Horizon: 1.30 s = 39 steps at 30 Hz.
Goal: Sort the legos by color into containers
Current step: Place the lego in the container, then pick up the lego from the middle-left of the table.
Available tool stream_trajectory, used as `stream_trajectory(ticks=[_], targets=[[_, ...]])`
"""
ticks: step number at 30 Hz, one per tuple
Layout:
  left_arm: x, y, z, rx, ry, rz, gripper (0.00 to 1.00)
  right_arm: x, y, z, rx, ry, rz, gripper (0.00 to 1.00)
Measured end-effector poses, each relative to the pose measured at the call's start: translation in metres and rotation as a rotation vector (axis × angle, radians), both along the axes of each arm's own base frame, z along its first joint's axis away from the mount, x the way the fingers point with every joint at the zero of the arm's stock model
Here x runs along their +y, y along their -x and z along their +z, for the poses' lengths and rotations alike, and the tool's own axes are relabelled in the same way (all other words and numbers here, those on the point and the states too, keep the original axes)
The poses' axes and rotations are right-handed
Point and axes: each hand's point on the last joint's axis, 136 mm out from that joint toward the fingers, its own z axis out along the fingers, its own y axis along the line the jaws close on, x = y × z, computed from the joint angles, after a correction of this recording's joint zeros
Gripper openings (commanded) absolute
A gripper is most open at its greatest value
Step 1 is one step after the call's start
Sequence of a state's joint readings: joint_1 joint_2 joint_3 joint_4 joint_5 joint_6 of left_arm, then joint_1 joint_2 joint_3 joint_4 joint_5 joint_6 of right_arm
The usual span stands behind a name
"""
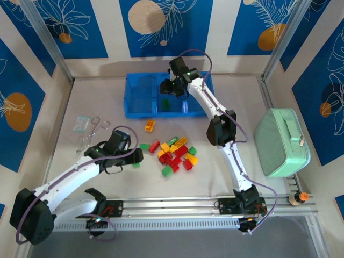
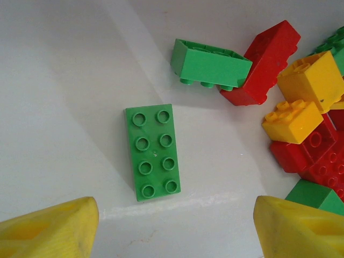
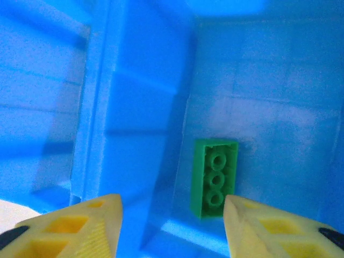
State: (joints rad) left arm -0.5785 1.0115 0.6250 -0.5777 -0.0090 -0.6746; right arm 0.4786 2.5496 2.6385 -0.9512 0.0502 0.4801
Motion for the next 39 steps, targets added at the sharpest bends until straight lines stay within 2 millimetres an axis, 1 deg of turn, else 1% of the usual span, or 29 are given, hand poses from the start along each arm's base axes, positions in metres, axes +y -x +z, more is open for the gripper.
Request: stream_trajectory(ticks=[3, 5, 7, 9, 11, 13, 17, 19, 21, 23, 25, 28, 32, 35, 39], targets=[[-0.001, -0.002, -0.001, -0.002, 0.002, 0.001, 0.75, -0.001, -0.003, 0.006, -0.025, 0.015, -0.014, 0.56], [-0.002, -0.003, -0.001, -0.004, 0.003, 0.001, 0.75, -0.003, -0.003, 0.005, -0.031, 0.03, -0.021, 0.56], [-0.002, -0.003, -0.001, -0.003, 0.002, 0.001, 0.74, -0.004, 0.003, 0.007, -0.028, 0.048, -0.02, 0.56], [-0.002, -0.003, -0.002, 0.001, 0.0, 0.001, 0.73, -0.005, 0.012, 0.012, -0.031, 0.074, -0.017, 0.56], [-0.002, -0.003, -0.004, 0.006, -0.004, 0.001, 0.73, -0.005, 0.025, 0.027, -0.051, 0.093, -0.004, 0.57], [-0.002, -0.003, -0.007, 0.015, -0.01, 0.002, 0.72, -0.003, 0.039, 0.046, -0.082, 0.104, 0.011, 0.57], [-0.003, -0.005, -0.015, 0.03, -0.02, 0.002, 0.7, -0.003, 0.071, 0.09, -0.158, 0.091, 0.034, 0.57], [-0.004, -0.006, -0.018, 0.039, -0.026, 0.002, 0.7, -0.007, 0.084, 0.102, -0.184, 0.078, 0.037, 0.57], [-0.005, -0.008, -0.022, 0.045, -0.03, 0.001, 0.69, -0.018, 0.096, 0.11, -0.201, 0.074, 0.028, 0.57], [-0.006, -0.009, -0.026, 0.055, -0.037, 0.0, 0.68, -0.029, 0.105, 0.109, -0.205, 0.078, 0.017, 0.57], [-0.006, -0.009, -0.031, 0.068, -0.047, 0.0, 0.68, -0.037, 0.111, 0.105, -0.201, 0.085, 0.005, 0.57], [-0.007, -0.008, -0.041, 0.096, -0.068, -0.006, 0.66, -0.048, 0.119, 0.09, -0.181, 0.105, -0.008, 0.57], [-0.008, -0.005, -0.055, 0.129, -0.108, -0.016, 0.61, -0.061, 0.133, 0.065, -0.138, 0.128, -0.024, 0.57], [-0.01, -0.005, -0.062, 0.145, -0.132, -0.024, 0.52, -0.071, 0.147, 0.048, -0.106, 0.139, -0.034, 0.57], [-0.015, -0.008, -0.068, 0.153, -0.16, -0.032, 0.37, -0.083, 0.165, 0.033, -0.076, 0.145, -0.051, 0.57]])
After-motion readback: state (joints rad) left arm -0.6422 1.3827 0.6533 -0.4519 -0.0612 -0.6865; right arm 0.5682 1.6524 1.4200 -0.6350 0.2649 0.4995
